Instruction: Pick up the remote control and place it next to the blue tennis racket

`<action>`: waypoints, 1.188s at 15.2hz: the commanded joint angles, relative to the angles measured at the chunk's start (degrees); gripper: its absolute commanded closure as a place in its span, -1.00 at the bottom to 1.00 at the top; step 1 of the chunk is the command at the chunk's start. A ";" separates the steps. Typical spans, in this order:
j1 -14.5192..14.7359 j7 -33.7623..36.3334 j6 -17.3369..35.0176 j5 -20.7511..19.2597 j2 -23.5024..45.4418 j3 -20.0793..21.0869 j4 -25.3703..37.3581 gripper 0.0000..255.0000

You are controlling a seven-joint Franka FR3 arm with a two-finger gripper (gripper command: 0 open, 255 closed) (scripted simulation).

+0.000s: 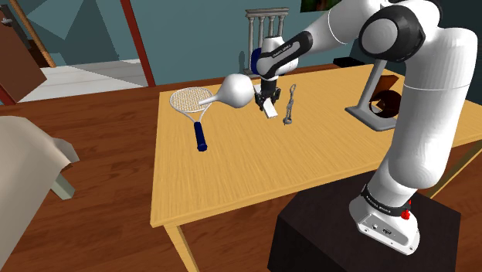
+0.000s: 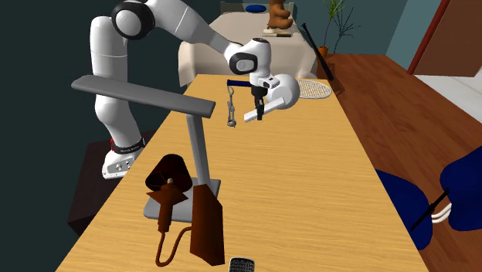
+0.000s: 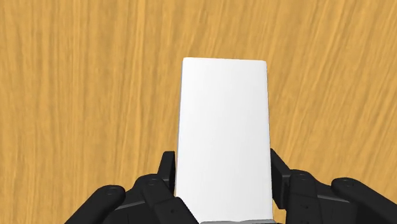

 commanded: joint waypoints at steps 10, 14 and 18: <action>0.38 0.47 -5.18 -0.81 -2.45 -0.10 2.13 -1.00; 0.43 0.59 -6.53 -1.00 -3.08 -0.14 2.87 -1.00; 0.43 0.59 -6.53 -1.00 -3.08 -0.14 2.87 -1.00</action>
